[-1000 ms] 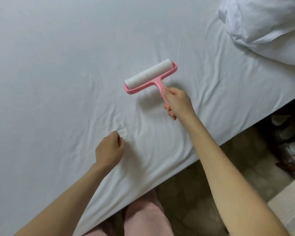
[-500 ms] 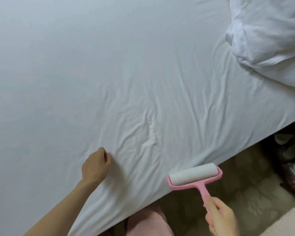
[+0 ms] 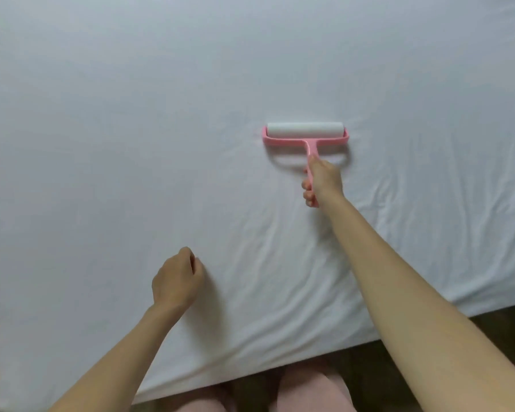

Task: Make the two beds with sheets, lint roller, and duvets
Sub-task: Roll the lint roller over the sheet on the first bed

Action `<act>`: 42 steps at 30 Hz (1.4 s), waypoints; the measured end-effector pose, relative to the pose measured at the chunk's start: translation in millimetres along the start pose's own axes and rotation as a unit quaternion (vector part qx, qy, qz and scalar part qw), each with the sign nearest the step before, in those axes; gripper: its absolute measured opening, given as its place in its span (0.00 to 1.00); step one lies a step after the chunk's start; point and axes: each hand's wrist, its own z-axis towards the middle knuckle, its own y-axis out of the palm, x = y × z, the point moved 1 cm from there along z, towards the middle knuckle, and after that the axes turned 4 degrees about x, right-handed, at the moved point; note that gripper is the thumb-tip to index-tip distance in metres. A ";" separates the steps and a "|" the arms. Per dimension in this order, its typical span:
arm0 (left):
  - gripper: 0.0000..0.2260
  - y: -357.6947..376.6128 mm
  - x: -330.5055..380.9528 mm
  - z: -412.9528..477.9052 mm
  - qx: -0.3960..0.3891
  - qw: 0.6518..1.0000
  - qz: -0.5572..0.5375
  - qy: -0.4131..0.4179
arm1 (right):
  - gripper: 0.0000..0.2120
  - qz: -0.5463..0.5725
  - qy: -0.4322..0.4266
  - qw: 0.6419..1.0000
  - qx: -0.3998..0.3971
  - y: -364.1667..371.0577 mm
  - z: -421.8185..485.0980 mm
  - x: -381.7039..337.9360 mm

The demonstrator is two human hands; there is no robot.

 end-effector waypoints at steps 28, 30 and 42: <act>0.11 -28.1 -327.4 -98.1 -0.036 0.993 -0.066 -0.088 | 0.19 -0.123 -0.062 0.990 -0.011 233.3 -303.3 228.6; 0.11 -26.5 -337.1 -113.1 -0.036 0.992 -0.091 -0.077 | 0.19 -0.122 -0.044 0.991 0.019 205.8 -343.5 271.7; 0.09 -75.7 -377.7 -31.3 0.003 0.997 -0.075 0.003 | 0.16 -0.107 -0.080 0.991 -0.009 311.0 -322.7 197.0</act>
